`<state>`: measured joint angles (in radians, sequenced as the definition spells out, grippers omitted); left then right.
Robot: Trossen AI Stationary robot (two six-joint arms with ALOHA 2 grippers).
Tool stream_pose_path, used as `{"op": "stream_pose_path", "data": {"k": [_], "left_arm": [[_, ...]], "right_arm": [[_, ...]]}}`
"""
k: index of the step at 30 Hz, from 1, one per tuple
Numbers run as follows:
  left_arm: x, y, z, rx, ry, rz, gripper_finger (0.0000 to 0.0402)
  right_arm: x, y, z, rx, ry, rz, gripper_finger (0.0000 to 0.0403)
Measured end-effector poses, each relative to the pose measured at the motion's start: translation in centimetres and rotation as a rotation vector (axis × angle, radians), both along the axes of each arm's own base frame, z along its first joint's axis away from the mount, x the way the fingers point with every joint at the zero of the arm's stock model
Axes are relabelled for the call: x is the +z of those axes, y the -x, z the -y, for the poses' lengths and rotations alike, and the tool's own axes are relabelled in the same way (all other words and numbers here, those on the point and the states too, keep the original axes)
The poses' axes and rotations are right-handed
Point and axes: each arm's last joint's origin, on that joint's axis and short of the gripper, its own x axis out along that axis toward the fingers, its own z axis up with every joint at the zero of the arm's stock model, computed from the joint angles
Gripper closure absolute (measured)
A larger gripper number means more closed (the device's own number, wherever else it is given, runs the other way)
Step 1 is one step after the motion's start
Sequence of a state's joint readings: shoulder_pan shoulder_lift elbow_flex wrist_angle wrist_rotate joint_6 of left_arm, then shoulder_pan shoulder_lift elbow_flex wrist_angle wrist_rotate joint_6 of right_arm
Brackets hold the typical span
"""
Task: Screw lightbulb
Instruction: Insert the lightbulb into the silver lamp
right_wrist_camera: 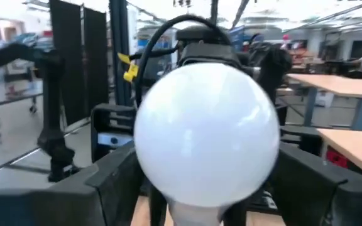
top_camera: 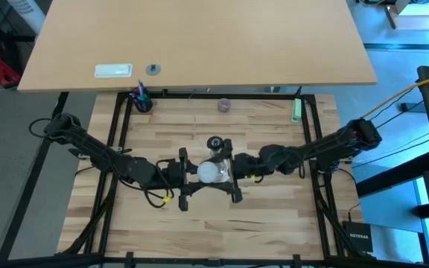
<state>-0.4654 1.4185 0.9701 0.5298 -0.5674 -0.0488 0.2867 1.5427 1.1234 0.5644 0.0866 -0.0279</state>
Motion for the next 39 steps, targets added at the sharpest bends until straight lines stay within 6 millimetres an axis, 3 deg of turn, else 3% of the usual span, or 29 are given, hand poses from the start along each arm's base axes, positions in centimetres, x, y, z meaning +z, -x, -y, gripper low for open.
{"op": "stream_pose_path", "data": {"k": [10,18,21,25,30,39], "left_arm": [[-0.1,0.0,0.0,-0.004,-0.03,-0.006,0.0273],[0.0,0.0,-0.1,0.003,-0.014,-0.007,0.0207],[0.2,0.4,-0.2,0.005,-0.035,-0.029,0.0194],[0.9,1.4,-0.3,-0.013,-0.043,-0.05,0.0179],[1.7,2.5,-1.0,-0.009,-0.059,-0.071,0.0153],[0.0,1.7,-5.3,0.215,0.002,-0.251,0.0134]], "right_arm": [[0.1,-1.3,-0.5,0.016,0.067,-0.064,0.0168],[0.6,-0.8,-0.4,0.014,0.093,-0.06,0.0183],[1.5,0.2,-0.3,0.006,0.092,-0.061,0.0184],[4.3,2.4,0.2,0.005,0.075,0.003,0.0199],[5.8,4.6,0.9,0.0,0.096,-0.003,0.0208],[8.5,9.1,4.7,-0.201,0.154,-0.043,0.0209]]}}
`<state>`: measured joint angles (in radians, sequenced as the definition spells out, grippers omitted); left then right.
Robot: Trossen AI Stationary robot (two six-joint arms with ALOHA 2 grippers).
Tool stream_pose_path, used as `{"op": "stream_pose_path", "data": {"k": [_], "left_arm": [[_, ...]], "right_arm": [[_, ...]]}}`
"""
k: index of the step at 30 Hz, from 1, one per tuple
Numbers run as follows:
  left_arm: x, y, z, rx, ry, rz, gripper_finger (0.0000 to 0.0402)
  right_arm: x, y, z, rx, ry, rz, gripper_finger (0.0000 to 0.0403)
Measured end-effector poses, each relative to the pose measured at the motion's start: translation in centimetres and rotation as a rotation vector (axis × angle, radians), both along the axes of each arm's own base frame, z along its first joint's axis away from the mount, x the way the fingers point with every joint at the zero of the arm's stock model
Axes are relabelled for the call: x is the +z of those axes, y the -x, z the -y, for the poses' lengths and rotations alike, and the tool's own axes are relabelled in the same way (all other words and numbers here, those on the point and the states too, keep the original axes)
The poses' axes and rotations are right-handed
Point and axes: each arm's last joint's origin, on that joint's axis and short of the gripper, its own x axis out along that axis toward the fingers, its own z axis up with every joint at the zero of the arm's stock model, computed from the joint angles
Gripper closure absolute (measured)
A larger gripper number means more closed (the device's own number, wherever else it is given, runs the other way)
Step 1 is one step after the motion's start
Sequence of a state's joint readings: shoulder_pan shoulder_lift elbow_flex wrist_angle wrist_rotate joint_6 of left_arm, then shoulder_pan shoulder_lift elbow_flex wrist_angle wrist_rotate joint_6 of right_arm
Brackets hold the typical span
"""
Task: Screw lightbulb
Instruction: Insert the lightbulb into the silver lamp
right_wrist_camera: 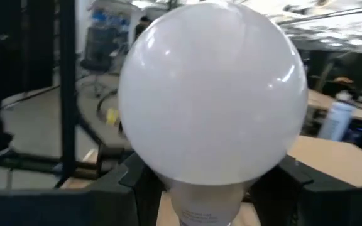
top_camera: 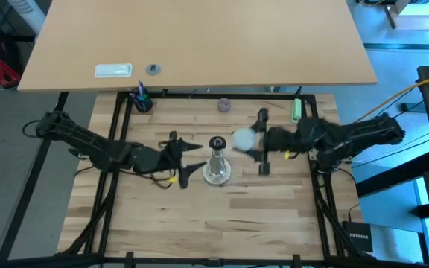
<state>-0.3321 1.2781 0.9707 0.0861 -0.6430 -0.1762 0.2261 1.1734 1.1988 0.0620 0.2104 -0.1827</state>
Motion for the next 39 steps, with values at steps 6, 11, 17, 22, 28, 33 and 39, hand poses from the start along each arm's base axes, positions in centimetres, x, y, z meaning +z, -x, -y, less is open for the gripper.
{"op": "stream_pose_path", "data": {"k": [6,11,17,22,28,33,39], "left_arm": [[-1.6,-2.3,-2.6,-0.071,0.056,-0.044,0.0136],[-3.1,-4.0,-3.6,-0.091,0.024,-0.064,0.0136],[-3.1,-5.2,-5.0,-0.158,0.002,-0.001,0.0138],[-3.3,-5.3,-5.6,-0.168,-0.009,-0.014,0.0197],[-3.3,-5.3,-5.3,-0.238,-0.008,-0.023,0.0345],[-3.4,-5.3,-5.1,-0.265,-0.009,-0.027,0.0344],[-3.3,-5.3,-4.9,-0.335,-0.023,-0.034,0.0344]], "right_arm": [[0.2,0.9,2.7,-0.009,-0.041,-0.045,0.0209],[-0.5,0.4,4.3,0.051,-0.08,-0.098,0.0209],[-1.6,-1.3,4.9,0.175,-0.084,-0.135,0.0209],[-3.1,-3.0,5.3,0.204,-0.093,-0.2,0.0208],[-2.7,-4.0,5.2,0.219,-0.1,-0.133,0.0214],[-1.6,-5.2,5.1,0.266,-0.119,-0.16,0.0222],[-0.8,-6.8,5.3,0.355,-0.12,-0.196,0.0221]]}}
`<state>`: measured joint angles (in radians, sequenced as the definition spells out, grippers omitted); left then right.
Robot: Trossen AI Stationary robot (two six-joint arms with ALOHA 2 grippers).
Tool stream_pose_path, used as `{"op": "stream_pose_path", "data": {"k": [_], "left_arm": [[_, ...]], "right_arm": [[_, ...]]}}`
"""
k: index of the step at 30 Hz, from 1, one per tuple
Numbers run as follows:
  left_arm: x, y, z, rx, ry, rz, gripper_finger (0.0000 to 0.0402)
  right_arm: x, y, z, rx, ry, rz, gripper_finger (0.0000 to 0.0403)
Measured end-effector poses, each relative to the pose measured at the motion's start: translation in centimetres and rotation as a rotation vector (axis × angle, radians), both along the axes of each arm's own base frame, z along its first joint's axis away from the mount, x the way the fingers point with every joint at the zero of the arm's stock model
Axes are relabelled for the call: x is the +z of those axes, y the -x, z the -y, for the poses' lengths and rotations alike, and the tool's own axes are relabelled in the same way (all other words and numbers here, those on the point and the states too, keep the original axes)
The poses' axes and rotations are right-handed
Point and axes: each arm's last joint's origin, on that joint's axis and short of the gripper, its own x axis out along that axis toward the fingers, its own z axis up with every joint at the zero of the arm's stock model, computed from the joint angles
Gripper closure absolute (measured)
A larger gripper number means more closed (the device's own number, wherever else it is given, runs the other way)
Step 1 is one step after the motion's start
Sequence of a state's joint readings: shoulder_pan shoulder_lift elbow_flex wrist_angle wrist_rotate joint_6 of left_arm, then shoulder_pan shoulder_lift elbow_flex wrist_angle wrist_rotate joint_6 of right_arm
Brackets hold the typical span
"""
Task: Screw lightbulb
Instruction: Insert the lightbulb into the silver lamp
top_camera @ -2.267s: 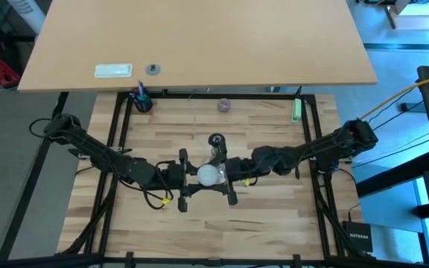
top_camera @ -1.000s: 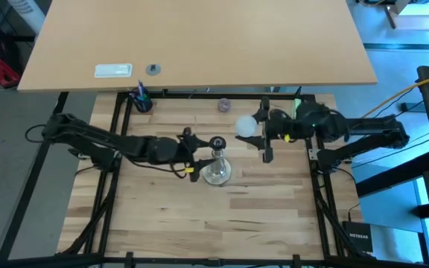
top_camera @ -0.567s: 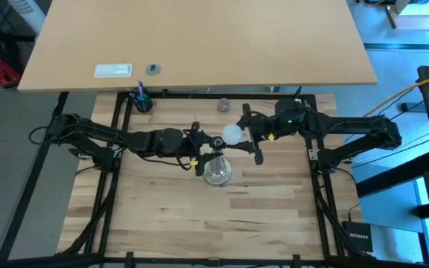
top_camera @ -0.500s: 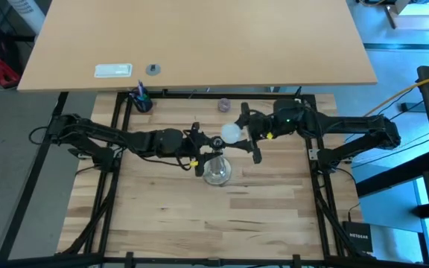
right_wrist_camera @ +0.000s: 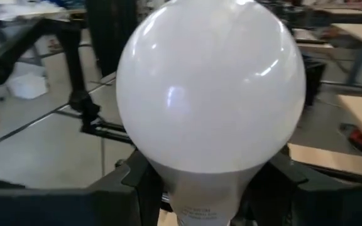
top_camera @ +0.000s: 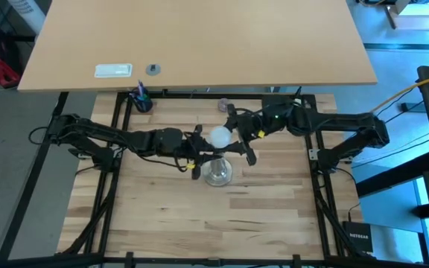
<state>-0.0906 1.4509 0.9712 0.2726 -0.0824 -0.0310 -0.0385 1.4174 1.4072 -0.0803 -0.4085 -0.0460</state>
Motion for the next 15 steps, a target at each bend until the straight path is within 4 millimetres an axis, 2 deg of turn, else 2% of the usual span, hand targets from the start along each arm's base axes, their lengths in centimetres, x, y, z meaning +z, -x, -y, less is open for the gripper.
{"op": "stream_pose_path", "data": {"k": [6,11,15], "left_arm": [[0.0,0.0,0.3,-0.105,-0.014,0.003,0.0344],[0.0,0.0,0.4,-0.112,-0.008,0.0,0.0344],[0.0,0.0,0.3,-0.111,-0.008,-0.001,0.0344]], "right_arm": [[-0.8,-1.0,1.1,0.119,-0.029,-0.034,0.022],[-1.0,-1.2,1.9,0.179,-0.037,-0.031,0.0225],[-1.4,-1.7,1.8,0.233,-0.033,-0.026,0.0229]]}}
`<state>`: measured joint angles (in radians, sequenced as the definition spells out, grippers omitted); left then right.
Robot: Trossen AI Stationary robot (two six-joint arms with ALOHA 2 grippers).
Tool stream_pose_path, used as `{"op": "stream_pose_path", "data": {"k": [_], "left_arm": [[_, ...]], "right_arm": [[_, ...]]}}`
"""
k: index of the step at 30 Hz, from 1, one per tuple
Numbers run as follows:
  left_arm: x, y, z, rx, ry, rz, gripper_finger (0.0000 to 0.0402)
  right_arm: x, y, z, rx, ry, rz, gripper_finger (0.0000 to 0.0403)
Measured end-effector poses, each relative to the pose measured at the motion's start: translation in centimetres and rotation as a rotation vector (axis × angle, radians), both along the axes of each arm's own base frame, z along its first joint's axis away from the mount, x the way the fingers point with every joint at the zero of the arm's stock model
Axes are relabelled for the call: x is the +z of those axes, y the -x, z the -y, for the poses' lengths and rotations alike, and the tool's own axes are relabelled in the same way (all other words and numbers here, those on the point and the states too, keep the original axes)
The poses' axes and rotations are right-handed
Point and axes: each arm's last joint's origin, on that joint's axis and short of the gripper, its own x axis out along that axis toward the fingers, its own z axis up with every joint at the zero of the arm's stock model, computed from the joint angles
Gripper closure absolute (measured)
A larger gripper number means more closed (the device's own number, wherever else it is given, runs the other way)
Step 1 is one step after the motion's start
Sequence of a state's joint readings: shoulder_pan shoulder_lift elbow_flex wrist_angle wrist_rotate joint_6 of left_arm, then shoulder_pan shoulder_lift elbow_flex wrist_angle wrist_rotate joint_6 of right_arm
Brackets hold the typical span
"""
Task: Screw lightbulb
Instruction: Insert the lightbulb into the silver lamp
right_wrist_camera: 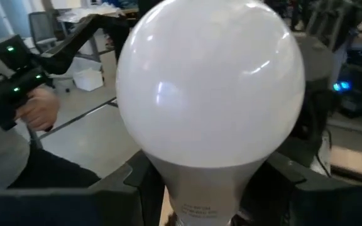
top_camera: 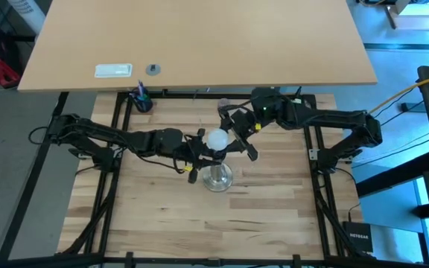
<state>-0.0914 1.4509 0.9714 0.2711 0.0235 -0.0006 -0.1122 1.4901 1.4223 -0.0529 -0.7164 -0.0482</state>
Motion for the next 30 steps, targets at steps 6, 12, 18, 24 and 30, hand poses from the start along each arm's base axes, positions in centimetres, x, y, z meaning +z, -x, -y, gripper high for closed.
{"op": "stream_pose_path", "data": {"k": [6,12,18,24,30], "left_arm": [[0.0,0.0,0.0,0.002,0.001,0.002,0.0344],[0.0,0.0,0.0,0.006,0.006,0.001,0.0344],[0.0,0.0,0.0,0.007,0.007,0.001,0.0344],[0.0,0.0,-0.1,0.011,0.012,0.0,0.0344],[-0.1,0.0,-0.1,0.012,0.013,-0.003,0.0344]], "right_arm": [[-0.6,-0.4,0.3,0.045,0.024,0.008,0.0228],[-1.0,-0.7,0.3,0.085,0.062,0.031,0.0231],[-1.7,-0.8,0.3,0.129,0.086,0.042,0.0233],[-2.3,-0.6,1.6,0.103,0.079,0.021,0.0234],[-2.5,-0.8,1.6,0.077,0.062,0.006,0.0234]]}}
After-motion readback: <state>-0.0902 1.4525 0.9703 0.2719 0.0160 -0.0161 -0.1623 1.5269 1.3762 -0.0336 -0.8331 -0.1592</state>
